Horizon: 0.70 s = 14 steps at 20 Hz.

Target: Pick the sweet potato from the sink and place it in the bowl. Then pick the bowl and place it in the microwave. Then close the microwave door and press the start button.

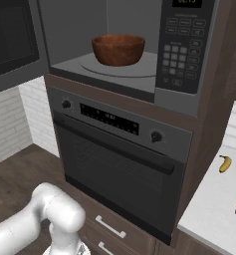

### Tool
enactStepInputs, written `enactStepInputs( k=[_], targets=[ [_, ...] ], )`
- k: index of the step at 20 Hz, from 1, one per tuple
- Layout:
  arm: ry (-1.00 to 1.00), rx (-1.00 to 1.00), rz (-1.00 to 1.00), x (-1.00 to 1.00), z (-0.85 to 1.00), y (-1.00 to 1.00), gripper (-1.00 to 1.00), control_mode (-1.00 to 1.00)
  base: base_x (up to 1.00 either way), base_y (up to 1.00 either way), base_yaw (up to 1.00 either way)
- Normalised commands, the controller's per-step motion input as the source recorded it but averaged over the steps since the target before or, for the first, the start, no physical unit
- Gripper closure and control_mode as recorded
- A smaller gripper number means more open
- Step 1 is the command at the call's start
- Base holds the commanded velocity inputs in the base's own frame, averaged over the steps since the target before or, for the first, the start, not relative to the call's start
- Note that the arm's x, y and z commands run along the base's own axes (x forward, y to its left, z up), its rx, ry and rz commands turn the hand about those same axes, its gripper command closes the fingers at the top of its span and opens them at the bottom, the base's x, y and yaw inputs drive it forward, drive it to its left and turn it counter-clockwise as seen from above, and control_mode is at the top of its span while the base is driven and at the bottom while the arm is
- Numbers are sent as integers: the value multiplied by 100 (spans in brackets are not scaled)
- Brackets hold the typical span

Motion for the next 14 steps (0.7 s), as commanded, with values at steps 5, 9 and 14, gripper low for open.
enactStepInputs(
  k=[5,9,14],
  targets=[
    [-2,0,-16,44,10,0,-100,-100,0,0,0],
    [-16,0,-7,37,35,-8,-100,-100,0,0,0],
    [-19,5,-1,27,36,-22,-100,-100,0,0,0]
  ],
)
